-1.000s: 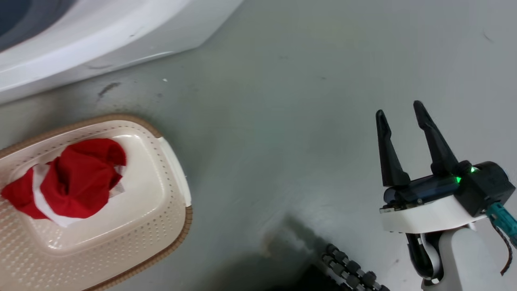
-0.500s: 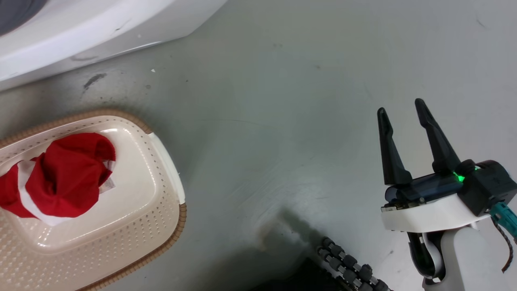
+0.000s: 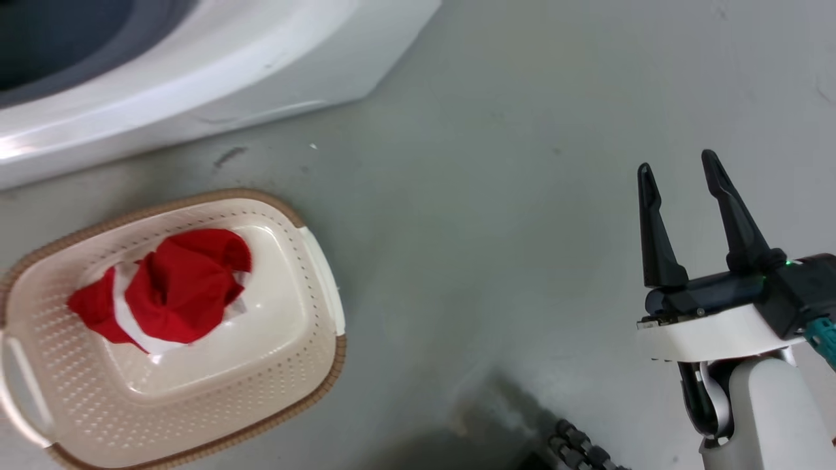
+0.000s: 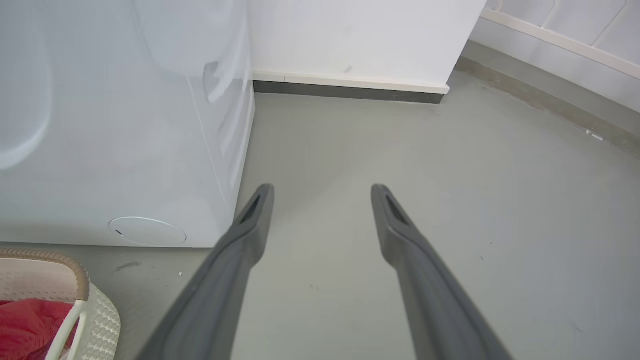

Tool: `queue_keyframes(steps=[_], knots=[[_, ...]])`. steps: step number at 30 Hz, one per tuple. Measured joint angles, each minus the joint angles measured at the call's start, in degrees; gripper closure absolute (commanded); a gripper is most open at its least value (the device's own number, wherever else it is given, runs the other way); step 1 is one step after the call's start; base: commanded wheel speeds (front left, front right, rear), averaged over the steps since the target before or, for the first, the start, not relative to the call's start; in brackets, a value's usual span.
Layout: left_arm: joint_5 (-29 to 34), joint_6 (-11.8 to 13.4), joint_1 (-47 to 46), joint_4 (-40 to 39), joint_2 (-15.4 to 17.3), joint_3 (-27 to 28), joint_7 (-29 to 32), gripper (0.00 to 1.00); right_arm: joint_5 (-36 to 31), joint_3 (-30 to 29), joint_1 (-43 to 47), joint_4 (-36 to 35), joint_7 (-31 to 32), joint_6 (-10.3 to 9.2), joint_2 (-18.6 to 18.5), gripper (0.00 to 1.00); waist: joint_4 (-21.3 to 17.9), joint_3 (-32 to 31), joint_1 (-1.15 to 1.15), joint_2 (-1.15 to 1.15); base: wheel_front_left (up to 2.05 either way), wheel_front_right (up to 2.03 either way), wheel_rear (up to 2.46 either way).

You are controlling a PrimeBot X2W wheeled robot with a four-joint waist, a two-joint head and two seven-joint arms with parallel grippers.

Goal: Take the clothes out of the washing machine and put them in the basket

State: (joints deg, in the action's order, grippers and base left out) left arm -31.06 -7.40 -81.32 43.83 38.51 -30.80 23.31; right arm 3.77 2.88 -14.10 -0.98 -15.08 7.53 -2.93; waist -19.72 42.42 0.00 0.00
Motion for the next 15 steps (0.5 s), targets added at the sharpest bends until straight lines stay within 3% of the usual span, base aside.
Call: queue_keyframes(steps=[10, 15], knots=[[-1.19, 0.09, 13.52, 0.08, -1.66, -4.86, -15.58, 1.00, -4.05, -2.67, 2.52, 1.91, 0.00, 0.00, 0.03, 0.00, 4.98, -10.39, -0.01, 0.00, 0.00, 0.00, 0.00], [-1.53, 1.90, 22.37, -1.43, -3.53, -5.57, -22.74, 1.00, -5.16, -3.00, 4.44, 2.85, -0.01, 0.00, 0.02, 0.00, 7.18, -16.31, -0.01, 0.00, 0.00, 0.00, 0.00]])
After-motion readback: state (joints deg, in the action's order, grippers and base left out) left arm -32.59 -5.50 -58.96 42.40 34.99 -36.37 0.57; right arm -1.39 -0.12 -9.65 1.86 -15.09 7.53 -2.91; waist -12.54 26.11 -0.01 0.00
